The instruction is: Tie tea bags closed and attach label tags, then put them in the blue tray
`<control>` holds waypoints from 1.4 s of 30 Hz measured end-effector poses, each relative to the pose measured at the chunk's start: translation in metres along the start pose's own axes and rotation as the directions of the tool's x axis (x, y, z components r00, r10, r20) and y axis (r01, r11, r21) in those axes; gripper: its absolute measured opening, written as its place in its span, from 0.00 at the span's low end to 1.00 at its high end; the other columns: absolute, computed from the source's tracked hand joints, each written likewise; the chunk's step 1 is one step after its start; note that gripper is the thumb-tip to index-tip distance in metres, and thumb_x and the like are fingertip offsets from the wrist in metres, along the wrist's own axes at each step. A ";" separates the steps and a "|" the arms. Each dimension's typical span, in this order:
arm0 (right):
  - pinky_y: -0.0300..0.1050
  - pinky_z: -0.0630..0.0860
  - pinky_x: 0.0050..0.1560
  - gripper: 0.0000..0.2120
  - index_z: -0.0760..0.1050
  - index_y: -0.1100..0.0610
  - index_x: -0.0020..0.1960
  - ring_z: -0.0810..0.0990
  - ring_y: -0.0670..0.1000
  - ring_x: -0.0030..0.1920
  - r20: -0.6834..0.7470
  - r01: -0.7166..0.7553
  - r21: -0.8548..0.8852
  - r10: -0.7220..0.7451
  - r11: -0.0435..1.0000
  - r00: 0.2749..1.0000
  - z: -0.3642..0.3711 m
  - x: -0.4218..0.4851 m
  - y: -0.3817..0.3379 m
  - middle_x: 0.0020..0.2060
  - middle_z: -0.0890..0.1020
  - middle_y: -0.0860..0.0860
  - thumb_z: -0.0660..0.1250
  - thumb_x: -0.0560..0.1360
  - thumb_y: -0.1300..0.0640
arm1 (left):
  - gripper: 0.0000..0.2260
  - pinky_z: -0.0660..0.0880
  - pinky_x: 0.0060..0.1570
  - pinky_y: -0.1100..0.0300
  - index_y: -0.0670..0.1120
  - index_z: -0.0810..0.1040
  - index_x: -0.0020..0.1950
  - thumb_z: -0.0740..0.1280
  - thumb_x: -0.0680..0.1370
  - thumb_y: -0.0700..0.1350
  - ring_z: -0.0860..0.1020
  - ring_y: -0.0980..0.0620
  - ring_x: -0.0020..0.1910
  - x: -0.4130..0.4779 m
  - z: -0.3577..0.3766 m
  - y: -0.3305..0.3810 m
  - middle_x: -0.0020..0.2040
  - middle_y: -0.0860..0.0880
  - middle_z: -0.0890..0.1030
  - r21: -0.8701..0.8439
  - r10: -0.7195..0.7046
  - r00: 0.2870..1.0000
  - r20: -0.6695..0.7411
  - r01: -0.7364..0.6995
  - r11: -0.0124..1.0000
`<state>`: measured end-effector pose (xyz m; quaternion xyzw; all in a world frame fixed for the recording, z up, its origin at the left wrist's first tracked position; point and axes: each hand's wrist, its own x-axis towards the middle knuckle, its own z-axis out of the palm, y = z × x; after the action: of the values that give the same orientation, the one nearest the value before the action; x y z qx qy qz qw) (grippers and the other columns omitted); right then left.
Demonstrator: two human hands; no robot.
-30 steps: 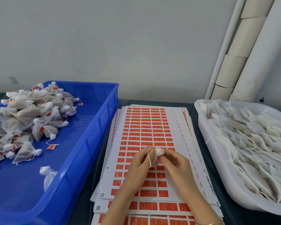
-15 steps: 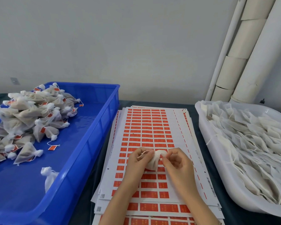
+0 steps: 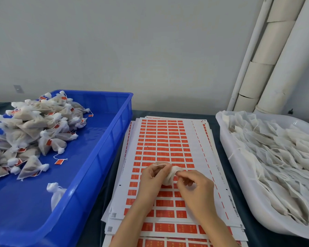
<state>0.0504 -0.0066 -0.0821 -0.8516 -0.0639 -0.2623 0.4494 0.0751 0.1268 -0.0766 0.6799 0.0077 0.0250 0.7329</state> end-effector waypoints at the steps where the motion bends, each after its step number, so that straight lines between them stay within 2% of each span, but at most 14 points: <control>1: 0.20 0.70 0.44 0.11 0.84 0.51 0.48 0.80 0.38 0.40 0.014 0.002 -0.008 -0.002 1.000 1.000 0.000 0.000 0.000 0.41 0.78 0.34 0.76 0.69 0.62 | 0.06 0.77 0.42 0.69 0.53 0.83 0.49 0.69 0.75 0.52 0.82 0.58 0.47 0.000 0.000 0.000 0.44 0.57 0.84 0.002 0.007 1.000 0.004 -0.007 1.000; 6: 0.18 0.69 0.43 0.09 0.84 0.51 0.48 0.80 0.38 0.38 0.041 0.006 -0.024 -0.005 1.000 0.999 0.002 0.000 0.001 0.40 0.77 0.33 0.75 0.69 0.60 | 0.04 0.77 0.41 0.70 0.55 0.84 0.45 0.69 0.76 0.51 0.82 0.59 0.45 -0.002 0.000 0.002 0.43 0.58 0.84 0.032 0.031 0.999 0.020 -0.032 0.999; 10: 0.19 0.69 0.43 0.08 0.78 0.43 0.44 0.77 0.33 0.47 0.041 -0.031 0.021 0.030 0.999 0.999 0.002 0.000 0.000 0.38 0.76 0.31 0.71 0.73 0.56 | 0.04 0.77 0.40 0.70 0.55 0.84 0.44 0.69 0.76 0.51 0.82 0.58 0.44 -0.002 0.000 0.004 0.42 0.58 0.84 0.043 0.031 1.000 0.006 -0.031 0.999; 12: 0.19 0.69 0.43 0.09 0.76 0.41 0.42 0.77 0.32 0.47 0.043 -0.040 0.022 0.039 0.999 0.998 0.002 0.000 0.001 0.37 0.76 0.31 0.71 0.74 0.56 | 0.04 0.76 0.40 0.71 0.55 0.84 0.45 0.69 0.76 0.52 0.82 0.59 0.45 -0.002 0.000 0.004 0.42 0.59 0.84 0.049 0.033 0.999 0.007 -0.034 0.998; 16: 0.22 0.72 0.41 0.07 0.80 0.45 0.40 0.78 0.37 0.43 0.040 0.006 -0.001 -0.006 1.000 0.999 0.000 0.001 0.003 0.33 0.76 0.32 0.73 0.71 0.57 | 0.03 0.76 0.41 0.70 0.56 0.84 0.44 0.70 0.75 0.52 0.82 0.59 0.47 -0.004 0.000 0.006 0.44 0.58 0.84 0.028 0.027 0.999 0.036 -0.028 0.999; 18: 0.24 0.72 0.40 0.05 0.83 0.48 0.43 0.79 0.39 0.42 0.010 0.041 -0.006 -0.040 0.999 0.999 -0.002 0.001 0.003 0.34 0.77 0.33 0.74 0.70 0.57 | 0.03 0.76 0.40 0.71 0.58 0.84 0.43 0.71 0.74 0.51 0.81 0.60 0.47 -0.004 0.000 0.007 0.43 0.58 0.84 0.028 0.028 0.999 0.039 -0.029 0.999; 22: 0.25 0.74 0.38 0.08 0.84 0.53 0.47 0.79 0.40 0.34 -0.058 0.101 -0.030 -0.103 0.994 0.993 -0.003 -0.001 -0.001 0.38 0.80 0.38 0.72 0.69 0.54 | 0.02 0.75 0.39 0.72 0.57 0.83 0.45 0.71 0.74 0.51 0.81 0.61 0.47 -0.004 -0.001 0.007 0.43 0.60 0.83 0.031 0.013 0.999 0.041 -0.014 0.999; 27: 0.28 0.76 0.40 0.11 0.84 0.57 0.48 0.78 0.38 0.37 -0.092 0.141 -0.052 -0.145 0.989 0.985 -0.003 -0.002 -0.002 0.40 0.84 0.46 0.71 0.68 0.54 | 0.05 0.77 0.41 0.69 0.57 0.82 0.49 0.71 0.74 0.52 0.80 0.60 0.48 -0.005 -0.002 0.006 0.45 0.60 0.83 0.002 -0.006 0.998 0.062 0.006 1.000; 32: 0.25 0.75 0.41 0.11 0.84 0.58 0.48 0.78 0.37 0.40 -0.098 0.175 -0.062 -0.180 0.983 0.979 -0.004 -0.002 -0.002 0.41 0.84 0.47 0.72 0.67 0.55 | 0.05 0.77 0.41 0.67 0.49 0.79 0.45 0.71 0.75 0.49 0.80 0.53 0.44 -0.004 -0.002 0.005 0.43 0.51 0.82 0.001 0.024 0.997 0.069 -0.024 1.000; 34: 0.25 0.75 0.40 0.11 0.84 0.58 0.48 0.78 0.37 0.39 -0.101 0.186 -0.058 -0.191 0.981 0.976 -0.004 -0.002 -0.002 0.41 0.84 0.47 0.73 0.67 0.55 | 0.04 0.76 0.40 0.68 0.49 0.80 0.44 0.71 0.75 0.48 0.80 0.55 0.42 -0.004 -0.002 0.006 0.42 0.51 0.82 0.007 0.045 0.996 0.082 -0.046 0.999; 42: 0.24 0.74 0.39 0.10 0.84 0.58 0.47 0.77 0.37 0.39 -0.126 0.221 -0.045 -0.225 0.974 0.966 -0.004 -0.001 -0.001 0.40 0.83 0.46 0.73 0.67 0.57 | 0.07 0.77 0.46 0.65 0.49 0.84 0.48 0.68 0.76 0.51 0.80 0.53 0.48 -0.003 -0.002 0.004 0.45 0.53 0.83 0.051 0.068 0.990 0.124 -0.075 0.996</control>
<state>0.0478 -0.0091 -0.0805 -0.8267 -0.1260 -0.3672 0.4074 0.0718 0.1291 -0.0730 0.7001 -0.0609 0.0093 0.7114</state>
